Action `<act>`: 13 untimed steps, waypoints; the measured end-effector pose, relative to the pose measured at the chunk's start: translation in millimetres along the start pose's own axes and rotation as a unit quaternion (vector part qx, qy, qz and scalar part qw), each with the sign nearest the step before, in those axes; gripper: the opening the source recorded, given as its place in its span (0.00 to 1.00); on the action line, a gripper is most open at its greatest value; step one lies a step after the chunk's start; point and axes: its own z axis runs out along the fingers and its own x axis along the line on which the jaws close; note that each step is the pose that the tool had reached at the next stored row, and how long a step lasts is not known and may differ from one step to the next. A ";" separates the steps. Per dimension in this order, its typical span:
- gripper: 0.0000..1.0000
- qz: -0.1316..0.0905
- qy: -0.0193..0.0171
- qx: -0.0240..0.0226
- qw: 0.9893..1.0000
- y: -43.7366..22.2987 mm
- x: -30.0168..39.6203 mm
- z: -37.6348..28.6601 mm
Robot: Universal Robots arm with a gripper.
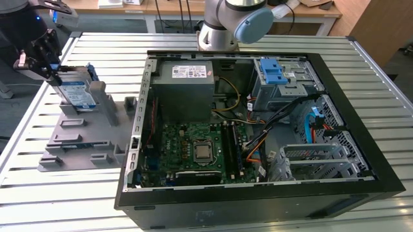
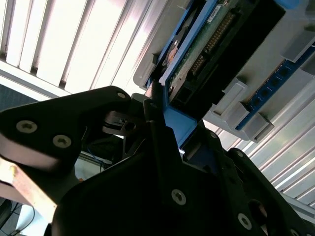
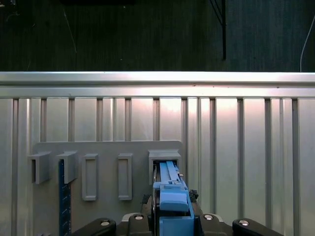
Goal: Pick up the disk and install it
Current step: 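Pick up the disk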
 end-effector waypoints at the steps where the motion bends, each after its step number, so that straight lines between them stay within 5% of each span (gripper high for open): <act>1: 0.37 0.000 0.000 0.000 1.000 0.0 0.0 0.0; 13: 0.37 0.000 0.000 0.000 1.000 0.0 -0.1 -3.0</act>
